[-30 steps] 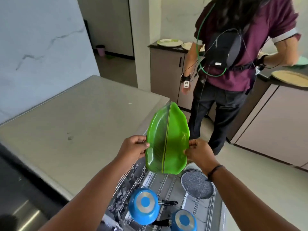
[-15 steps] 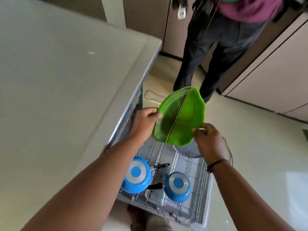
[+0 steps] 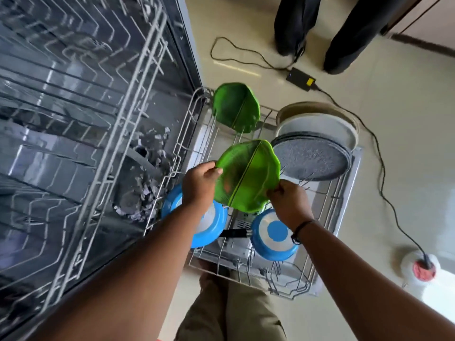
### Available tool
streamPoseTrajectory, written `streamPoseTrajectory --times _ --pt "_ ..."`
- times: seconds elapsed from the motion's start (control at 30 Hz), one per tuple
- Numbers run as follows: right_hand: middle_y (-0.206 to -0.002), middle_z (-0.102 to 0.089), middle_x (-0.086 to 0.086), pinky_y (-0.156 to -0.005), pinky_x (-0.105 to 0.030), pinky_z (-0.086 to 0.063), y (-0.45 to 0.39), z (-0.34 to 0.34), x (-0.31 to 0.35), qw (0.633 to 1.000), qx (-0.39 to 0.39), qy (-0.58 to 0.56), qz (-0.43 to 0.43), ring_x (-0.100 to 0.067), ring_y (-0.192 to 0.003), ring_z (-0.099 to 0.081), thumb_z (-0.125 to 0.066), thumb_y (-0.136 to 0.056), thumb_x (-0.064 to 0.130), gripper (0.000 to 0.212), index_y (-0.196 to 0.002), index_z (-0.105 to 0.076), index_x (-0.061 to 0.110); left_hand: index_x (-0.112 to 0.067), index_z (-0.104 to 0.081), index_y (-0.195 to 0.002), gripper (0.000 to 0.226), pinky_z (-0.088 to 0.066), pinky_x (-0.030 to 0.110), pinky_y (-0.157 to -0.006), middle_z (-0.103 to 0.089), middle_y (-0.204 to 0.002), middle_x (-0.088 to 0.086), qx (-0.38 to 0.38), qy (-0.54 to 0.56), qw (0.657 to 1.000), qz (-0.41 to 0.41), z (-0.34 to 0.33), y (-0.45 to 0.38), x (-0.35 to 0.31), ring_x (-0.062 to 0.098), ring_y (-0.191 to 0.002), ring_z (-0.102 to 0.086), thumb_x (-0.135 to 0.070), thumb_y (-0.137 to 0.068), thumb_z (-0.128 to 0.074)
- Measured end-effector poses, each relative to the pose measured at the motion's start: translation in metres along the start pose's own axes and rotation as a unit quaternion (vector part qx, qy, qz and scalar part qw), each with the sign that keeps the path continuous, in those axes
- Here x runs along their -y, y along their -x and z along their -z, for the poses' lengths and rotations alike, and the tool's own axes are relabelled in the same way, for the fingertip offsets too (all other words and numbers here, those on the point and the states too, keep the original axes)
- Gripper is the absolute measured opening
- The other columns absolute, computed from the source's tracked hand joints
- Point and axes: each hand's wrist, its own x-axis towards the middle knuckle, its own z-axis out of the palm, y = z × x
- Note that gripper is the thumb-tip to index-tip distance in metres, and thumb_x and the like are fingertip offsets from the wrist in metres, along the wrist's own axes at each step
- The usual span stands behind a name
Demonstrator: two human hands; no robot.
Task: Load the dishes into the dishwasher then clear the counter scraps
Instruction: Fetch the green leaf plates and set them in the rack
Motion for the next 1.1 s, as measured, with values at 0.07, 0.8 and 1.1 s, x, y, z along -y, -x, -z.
streamPoseTrajectory --times 0.07,0.8,1.1 --pt "-0.061 -0.049 -0.007 -0.050 -0.031 -0.023 -0.020 0.004 0.007 1.000 0.002 0.004 0.020 -0.027 -0.064 -0.047 -0.062 -0.087 0.021 0.024 -0.065 -0.053 0.016 0.000 -0.067 -0.115 0.036 -0.047 0.022 -0.084 -0.071 -0.107 0.014 -0.008 0.018 1.000 -0.004 -0.005 -0.016 -0.004 0.020 -0.093 -0.065 -0.014 -0.082 -0.072" --pt "-0.085 -0.066 -0.021 -0.058 -0.033 -0.027 -0.140 -0.010 0.080 0.952 -0.140 0.066 0.263 -0.041 -0.078 -0.058 -0.050 -0.094 0.026 0.024 -0.089 -0.061 0.005 -0.005 -0.066 -0.119 0.036 -0.048 0.011 -0.082 -0.070 -0.110 0.005 -0.115 0.053 0.986 -0.105 -0.008 -0.175 -0.065 0.007 -0.094 -0.063 -0.015 -0.085 -0.070" --pt "-0.082 -0.066 -0.019 -0.057 -0.032 -0.028 -0.138 -0.017 0.065 0.946 -0.143 0.069 0.283 -0.039 -0.074 -0.058 -0.051 -0.094 0.027 0.024 -0.089 -0.060 0.005 -0.002 -0.068 -0.114 0.034 -0.049 0.017 -0.087 -0.069 -0.106 0.002 -0.133 -0.004 0.972 -0.191 -0.002 -0.159 -0.042 0.010 -0.094 -0.063 -0.019 -0.085 -0.067"
